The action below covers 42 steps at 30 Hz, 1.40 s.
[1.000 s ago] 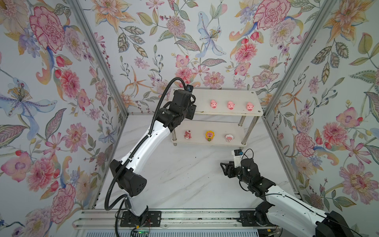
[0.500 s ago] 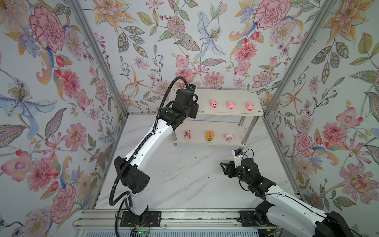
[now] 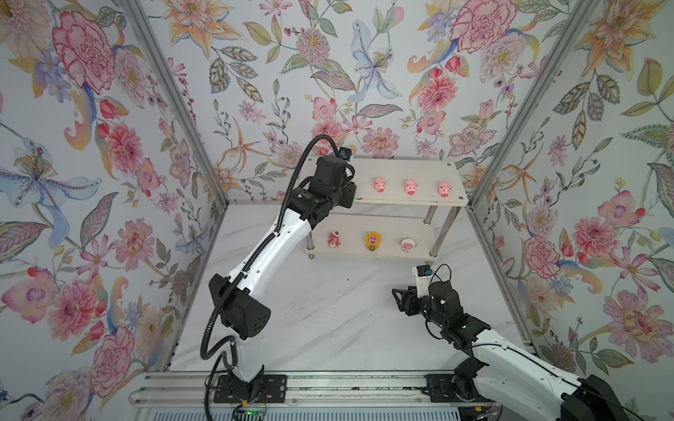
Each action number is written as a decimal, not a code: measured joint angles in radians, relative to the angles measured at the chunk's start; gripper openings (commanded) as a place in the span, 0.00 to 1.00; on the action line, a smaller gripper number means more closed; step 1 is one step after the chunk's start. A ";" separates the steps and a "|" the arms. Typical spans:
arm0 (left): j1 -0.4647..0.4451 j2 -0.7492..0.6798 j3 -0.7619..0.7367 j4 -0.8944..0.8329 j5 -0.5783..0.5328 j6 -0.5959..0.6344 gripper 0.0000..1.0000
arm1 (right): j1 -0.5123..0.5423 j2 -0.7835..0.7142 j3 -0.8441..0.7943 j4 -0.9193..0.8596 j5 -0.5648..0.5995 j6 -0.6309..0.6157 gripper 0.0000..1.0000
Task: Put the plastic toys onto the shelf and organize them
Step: 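Move the held pig along the upper shelf next to the other pigs, then set the pig down at the shelf's end and open the left gripper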
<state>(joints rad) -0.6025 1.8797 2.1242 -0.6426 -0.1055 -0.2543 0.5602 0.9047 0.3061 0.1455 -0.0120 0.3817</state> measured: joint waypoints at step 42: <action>-0.004 -0.034 0.038 -0.049 0.094 0.061 0.54 | -0.001 0.019 0.000 0.000 -0.007 0.000 0.67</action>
<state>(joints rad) -0.6064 1.8454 2.1620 -0.6918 -0.0116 -0.1936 0.5591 0.9241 0.3061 0.1459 -0.0193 0.3820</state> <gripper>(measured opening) 0.538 0.675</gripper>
